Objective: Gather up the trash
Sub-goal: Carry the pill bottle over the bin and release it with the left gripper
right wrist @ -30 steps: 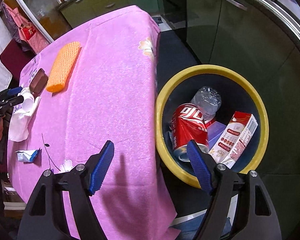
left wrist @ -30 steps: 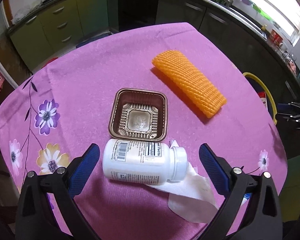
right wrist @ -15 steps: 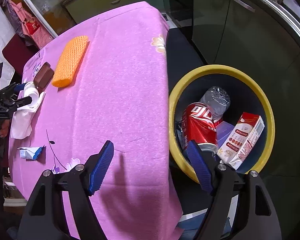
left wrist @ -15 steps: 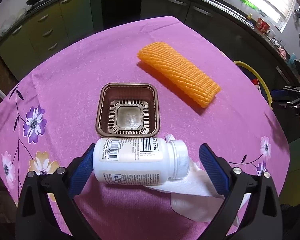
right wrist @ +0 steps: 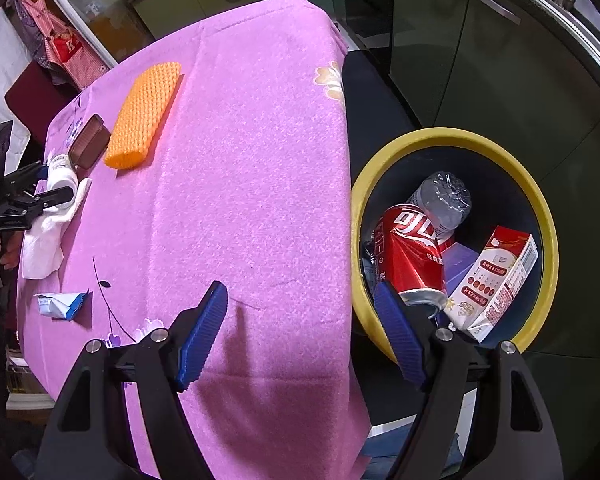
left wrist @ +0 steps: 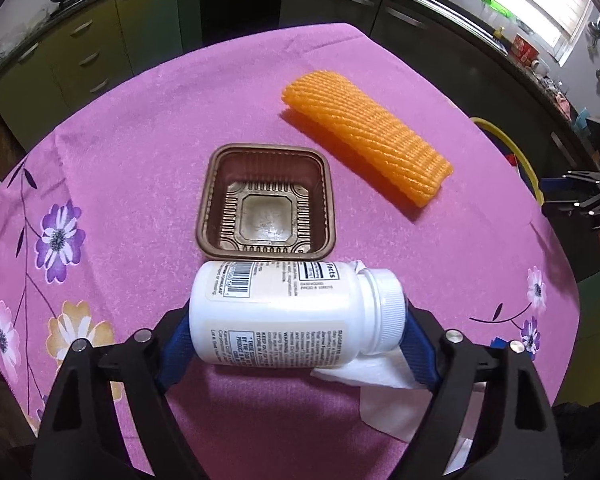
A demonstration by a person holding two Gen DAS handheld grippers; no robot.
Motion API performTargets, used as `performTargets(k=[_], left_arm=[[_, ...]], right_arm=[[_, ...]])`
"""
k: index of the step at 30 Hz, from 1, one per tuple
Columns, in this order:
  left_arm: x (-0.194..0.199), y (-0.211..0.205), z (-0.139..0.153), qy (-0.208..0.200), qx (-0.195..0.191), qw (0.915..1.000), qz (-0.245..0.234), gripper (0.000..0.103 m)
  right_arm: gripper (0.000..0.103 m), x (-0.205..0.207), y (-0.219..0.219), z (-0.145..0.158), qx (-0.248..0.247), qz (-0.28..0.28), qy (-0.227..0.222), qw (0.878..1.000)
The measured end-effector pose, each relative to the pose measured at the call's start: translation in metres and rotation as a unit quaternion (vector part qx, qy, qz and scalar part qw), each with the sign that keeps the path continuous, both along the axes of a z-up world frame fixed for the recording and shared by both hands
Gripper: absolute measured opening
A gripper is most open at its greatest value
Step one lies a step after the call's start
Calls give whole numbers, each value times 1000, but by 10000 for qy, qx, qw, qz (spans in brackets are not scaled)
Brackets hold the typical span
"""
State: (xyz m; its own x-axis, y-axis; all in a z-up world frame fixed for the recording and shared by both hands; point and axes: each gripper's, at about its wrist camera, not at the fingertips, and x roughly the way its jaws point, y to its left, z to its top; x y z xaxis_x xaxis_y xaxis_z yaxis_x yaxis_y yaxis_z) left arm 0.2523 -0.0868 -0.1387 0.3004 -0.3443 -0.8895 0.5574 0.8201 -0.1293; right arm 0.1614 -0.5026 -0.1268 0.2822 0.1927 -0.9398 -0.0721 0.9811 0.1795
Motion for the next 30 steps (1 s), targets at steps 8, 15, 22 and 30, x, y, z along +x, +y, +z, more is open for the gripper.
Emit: performTargets(k=[8,15,22,30], left_arm=[[-4,18,31,-199,-232,9992,245,81],[-24,5,65,-404,-177,9990,80,81],[-54,-65,98,-545,-348,9954,-707,81],[-71,-204,112,-336,-499,9816,-1812,81]], right_arm=[[75,0,3,7,19,41,-74,10000],[75,-12,-6,21,9,-67,-261,9996],[75,-39,-51,40,-223,-608,-514,9966],[75,-81,-114,46,-202,-1246,-684,9896]])
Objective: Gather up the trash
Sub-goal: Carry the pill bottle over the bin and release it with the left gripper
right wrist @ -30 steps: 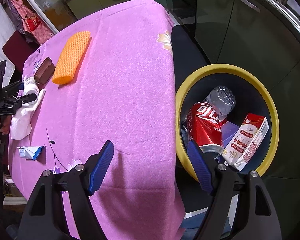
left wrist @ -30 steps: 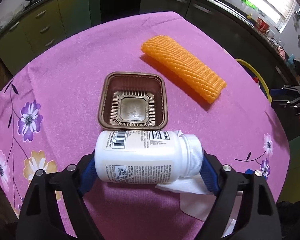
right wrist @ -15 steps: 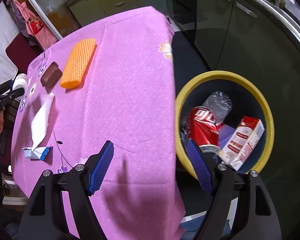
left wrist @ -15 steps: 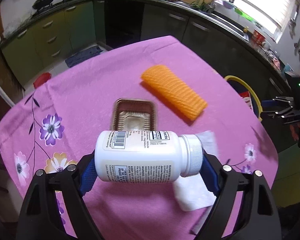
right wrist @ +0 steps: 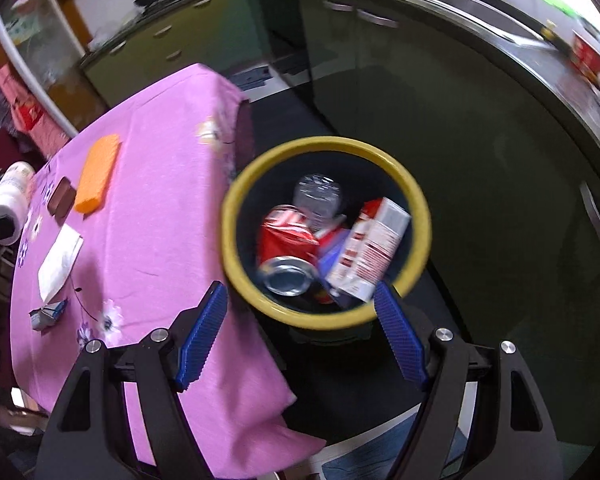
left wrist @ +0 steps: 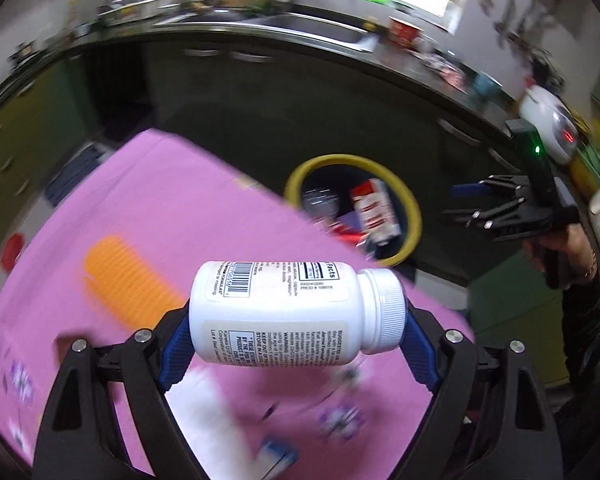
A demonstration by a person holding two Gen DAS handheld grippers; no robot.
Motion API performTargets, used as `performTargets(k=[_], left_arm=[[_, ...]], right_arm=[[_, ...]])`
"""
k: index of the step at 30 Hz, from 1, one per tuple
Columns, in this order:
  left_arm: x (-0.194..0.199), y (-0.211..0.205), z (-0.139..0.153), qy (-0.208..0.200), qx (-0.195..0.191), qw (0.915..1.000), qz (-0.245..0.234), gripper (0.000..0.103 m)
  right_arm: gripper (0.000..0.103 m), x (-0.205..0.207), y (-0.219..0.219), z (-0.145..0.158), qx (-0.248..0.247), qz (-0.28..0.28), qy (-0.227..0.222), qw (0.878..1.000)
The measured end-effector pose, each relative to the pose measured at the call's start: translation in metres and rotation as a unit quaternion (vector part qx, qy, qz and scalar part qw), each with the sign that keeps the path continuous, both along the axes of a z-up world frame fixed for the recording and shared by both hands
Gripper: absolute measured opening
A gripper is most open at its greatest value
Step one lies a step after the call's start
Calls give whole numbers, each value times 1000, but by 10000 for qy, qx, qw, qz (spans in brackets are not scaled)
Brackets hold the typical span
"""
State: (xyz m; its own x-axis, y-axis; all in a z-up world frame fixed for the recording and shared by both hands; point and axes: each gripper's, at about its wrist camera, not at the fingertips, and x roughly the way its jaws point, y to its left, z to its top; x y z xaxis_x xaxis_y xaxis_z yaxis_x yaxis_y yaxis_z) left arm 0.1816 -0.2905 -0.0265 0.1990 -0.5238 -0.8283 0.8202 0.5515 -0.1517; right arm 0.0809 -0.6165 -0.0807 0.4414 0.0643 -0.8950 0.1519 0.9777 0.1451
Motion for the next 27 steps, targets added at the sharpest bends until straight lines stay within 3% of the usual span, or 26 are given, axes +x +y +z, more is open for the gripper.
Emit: performTargets(k=[9,14,18,22,27], left_arm=[[12,-159,-42,214,272,9961,-811,81],[18,-213,-73,126,516,9939,-966,82],[28,-234,-89,230,580,9946,-824,86],[37,-228,-86,271,497,9963,-643,88],[29,-180,-45,74,221,9992,-327,88]], right_arm=[[75,-56,-51,-17,329,-498,-32,9982],[75,-89,-74,-24,504,-875,-41,9949],[76,-104,-85,-32,584,-1062,24,9926],[76,-104,-85,-33,594,-1050,59,9927],[76,-96,-71,-28,585,-827,0,9949]])
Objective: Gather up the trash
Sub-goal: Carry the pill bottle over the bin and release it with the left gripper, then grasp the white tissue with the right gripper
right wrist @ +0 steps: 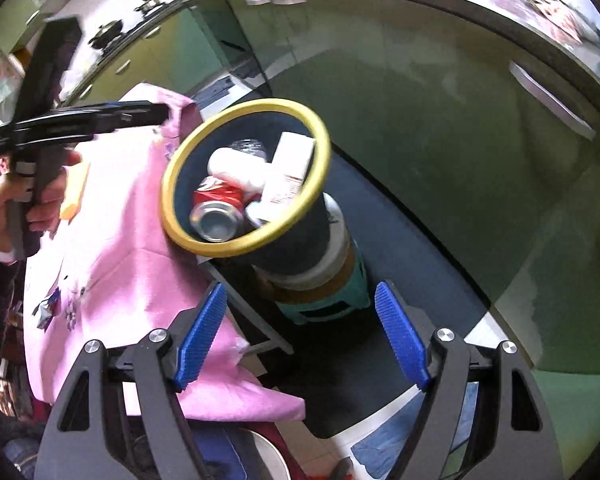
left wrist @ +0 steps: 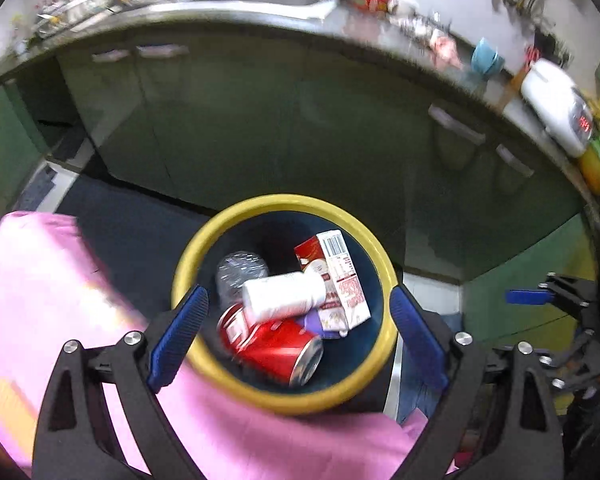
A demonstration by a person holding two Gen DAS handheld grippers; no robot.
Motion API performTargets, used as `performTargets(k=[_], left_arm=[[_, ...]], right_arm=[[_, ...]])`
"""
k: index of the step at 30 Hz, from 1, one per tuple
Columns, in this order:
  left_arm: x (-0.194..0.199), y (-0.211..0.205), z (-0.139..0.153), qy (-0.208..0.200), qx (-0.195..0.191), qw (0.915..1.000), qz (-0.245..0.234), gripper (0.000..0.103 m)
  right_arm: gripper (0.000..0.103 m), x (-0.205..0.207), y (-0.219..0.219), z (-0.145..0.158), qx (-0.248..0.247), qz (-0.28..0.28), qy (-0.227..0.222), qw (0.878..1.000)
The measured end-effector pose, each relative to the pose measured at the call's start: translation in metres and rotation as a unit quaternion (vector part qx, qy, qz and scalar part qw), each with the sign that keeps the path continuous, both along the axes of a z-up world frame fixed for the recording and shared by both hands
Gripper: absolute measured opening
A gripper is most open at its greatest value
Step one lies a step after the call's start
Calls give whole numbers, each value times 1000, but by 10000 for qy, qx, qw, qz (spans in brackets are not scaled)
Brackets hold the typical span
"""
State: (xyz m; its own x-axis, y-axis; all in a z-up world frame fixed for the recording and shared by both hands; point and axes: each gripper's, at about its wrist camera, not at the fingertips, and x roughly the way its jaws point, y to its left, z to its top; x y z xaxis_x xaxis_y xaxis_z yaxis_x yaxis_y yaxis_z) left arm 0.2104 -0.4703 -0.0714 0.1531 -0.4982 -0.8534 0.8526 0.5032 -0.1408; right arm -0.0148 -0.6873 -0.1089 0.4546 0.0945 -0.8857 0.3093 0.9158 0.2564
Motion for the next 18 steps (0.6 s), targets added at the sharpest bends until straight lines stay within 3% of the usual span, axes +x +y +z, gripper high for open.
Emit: performTargets(k=[6,9,13,18], left_arm=[[-29,117,65,-348,-496,9958,683,91],[-46,189,83,-643,-614,9874,1309,92],[-73,276,86,-1140,-556,9690,2122,93],[-103,367,74,-1251,-477,9407,3116,93]], right_arm=[[76,35,60,9,-59,856,-93,9963],[76,57,104,12,-89,1464,-150,9891],[76,87,169,15,-43,2330,-269,9721],[76,125,253,20,28,3272,-372,9442]])
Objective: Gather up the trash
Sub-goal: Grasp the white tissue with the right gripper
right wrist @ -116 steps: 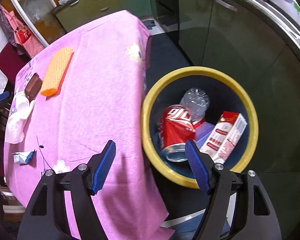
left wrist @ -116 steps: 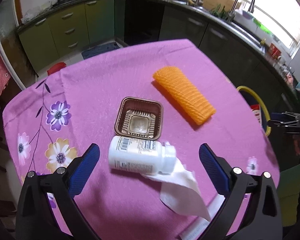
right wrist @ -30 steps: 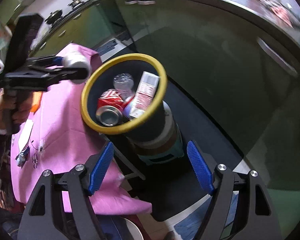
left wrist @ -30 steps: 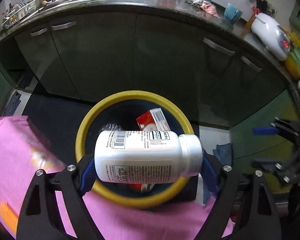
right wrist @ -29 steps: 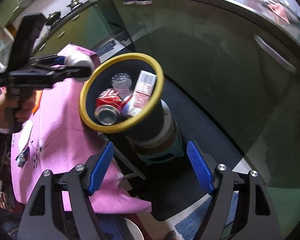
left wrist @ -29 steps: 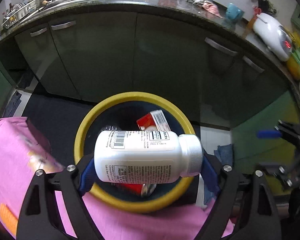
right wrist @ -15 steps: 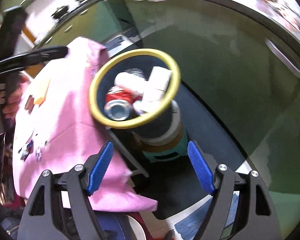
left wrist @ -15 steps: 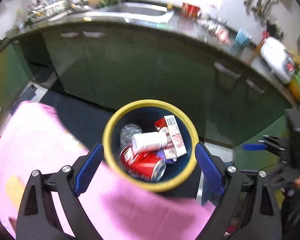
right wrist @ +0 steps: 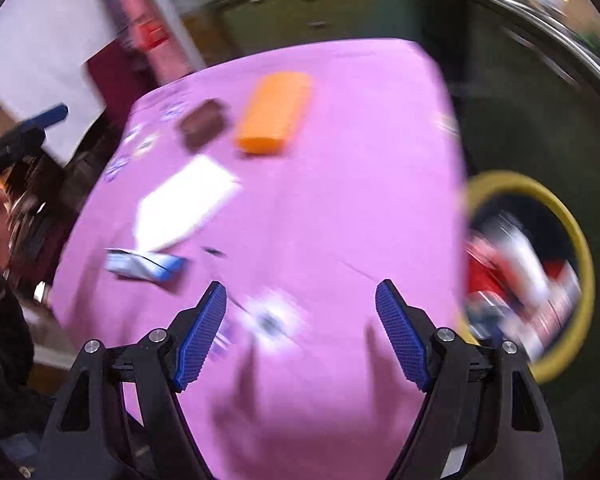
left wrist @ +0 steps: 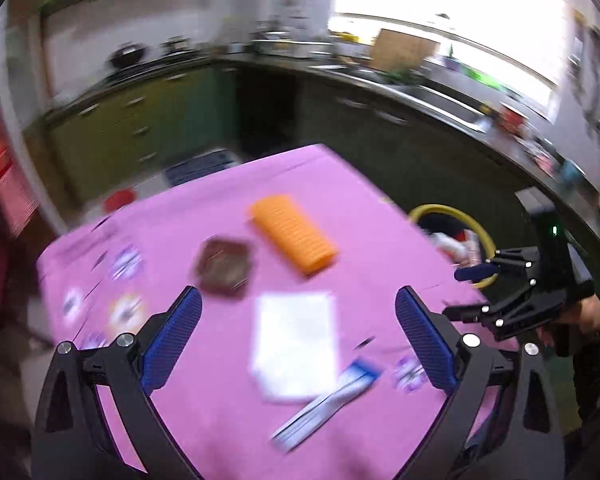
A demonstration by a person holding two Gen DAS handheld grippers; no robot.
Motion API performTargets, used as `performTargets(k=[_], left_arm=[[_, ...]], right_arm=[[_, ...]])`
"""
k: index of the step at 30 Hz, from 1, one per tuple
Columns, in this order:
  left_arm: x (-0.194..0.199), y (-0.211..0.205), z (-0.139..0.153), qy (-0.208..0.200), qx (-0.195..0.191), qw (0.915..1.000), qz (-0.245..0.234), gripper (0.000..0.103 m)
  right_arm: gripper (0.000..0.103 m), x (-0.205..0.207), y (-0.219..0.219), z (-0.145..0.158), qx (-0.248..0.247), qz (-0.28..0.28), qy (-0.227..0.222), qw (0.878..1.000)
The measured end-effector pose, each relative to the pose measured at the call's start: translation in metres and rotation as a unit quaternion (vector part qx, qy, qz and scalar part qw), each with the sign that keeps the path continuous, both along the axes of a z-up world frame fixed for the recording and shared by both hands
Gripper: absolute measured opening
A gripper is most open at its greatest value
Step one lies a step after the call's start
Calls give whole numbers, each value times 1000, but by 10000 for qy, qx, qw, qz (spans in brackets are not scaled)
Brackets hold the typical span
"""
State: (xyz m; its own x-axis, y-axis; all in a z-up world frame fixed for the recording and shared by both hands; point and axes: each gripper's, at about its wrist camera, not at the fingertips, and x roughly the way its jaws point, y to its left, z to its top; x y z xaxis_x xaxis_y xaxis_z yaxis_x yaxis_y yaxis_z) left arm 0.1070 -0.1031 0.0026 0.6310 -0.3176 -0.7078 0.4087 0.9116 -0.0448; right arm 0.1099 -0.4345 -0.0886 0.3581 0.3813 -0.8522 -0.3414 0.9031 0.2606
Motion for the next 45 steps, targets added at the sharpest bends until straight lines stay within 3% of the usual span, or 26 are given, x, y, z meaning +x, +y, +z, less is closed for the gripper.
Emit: performTargets(k=[6,11,20,27,30,40,45], left_arm=[[-28,68,-10,56,-189,9981,581,93],[-40,84,-18,91,-204,9972,709,93],[-45,91,-31,120,-231,9960,854,93],[-40,95,-35,182,-257,9957,867,93],[-40,95,-36,183,-263,9957,871,93],[-38,94,-41,236,-217,9962,808,93],[-37,94,-40,243,-208,9961,818,93]], right_arm=[[82,35,116,-3,-401,1503,-292,9874],[91,53,172,-23,-796,2170,-299,9725],[92,73,200,-54,-1389,2384,-118,9611],[91,75,202,-63,-1436,2398,-20,9601],[85,73,200,-61,-1415,2383,-42,9608],[10,75,193,-50,-1222,2104,-95,9699],[7,66,196,-47,-1238,2085,-285,9697]])
